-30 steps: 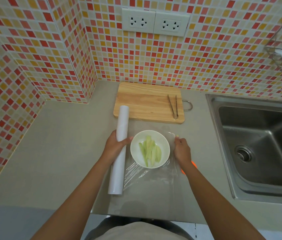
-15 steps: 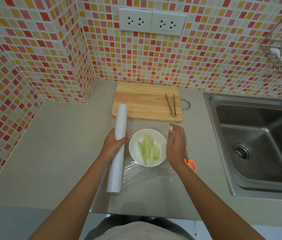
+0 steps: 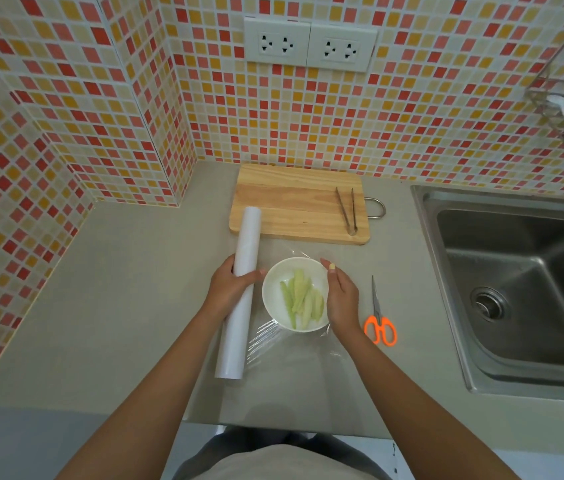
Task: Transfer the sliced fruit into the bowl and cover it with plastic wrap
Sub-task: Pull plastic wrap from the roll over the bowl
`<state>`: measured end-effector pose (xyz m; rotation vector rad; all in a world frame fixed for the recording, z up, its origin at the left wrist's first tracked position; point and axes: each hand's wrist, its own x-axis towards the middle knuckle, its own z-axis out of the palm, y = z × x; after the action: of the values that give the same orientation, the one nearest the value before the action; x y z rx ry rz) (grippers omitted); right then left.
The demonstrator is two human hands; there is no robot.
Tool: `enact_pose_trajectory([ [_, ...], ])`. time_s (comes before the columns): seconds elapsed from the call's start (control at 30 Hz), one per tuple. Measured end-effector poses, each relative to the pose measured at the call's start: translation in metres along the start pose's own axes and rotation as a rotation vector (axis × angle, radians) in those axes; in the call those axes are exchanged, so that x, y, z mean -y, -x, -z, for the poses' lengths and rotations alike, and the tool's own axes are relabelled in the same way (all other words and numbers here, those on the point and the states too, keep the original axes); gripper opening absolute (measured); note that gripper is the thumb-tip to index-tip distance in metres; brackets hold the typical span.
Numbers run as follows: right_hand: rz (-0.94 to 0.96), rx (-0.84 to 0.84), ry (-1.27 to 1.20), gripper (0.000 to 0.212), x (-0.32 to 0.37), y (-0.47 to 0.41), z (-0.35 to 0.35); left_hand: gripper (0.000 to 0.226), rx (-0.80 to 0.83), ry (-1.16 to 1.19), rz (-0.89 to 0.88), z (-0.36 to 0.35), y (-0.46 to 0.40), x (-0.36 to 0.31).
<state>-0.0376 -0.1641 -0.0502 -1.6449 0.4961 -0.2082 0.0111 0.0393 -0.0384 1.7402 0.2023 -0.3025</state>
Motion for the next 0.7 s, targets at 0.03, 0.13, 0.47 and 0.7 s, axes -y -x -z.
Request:
enact_pose_trajectory([
  [0.03, -0.035, -0.007, -0.051, 0.033, 0.000, 0.000, 0.000, 0.038, -0.002, 0.004, -0.002, 0.001, 0.000, 0.000],
  [0.13, -0.109, -0.031, -0.178, 0.031, 0.001, 0.000, 0.000, 0.041, -0.004, 0.027, -0.009, 0.004, 0.000, 0.002],
  [0.47, -0.161, -0.038, -0.244, 0.032, 0.006, -0.002, 0.006, 0.023, 0.008, 0.017, 0.006, 0.007, 0.000, 0.006],
  [0.7, -0.228, -0.048, -0.257, 0.033, 0.013, -0.017, 0.018, 0.030, 0.014, 0.006, -0.021, 0.008, 0.000, 0.008],
])
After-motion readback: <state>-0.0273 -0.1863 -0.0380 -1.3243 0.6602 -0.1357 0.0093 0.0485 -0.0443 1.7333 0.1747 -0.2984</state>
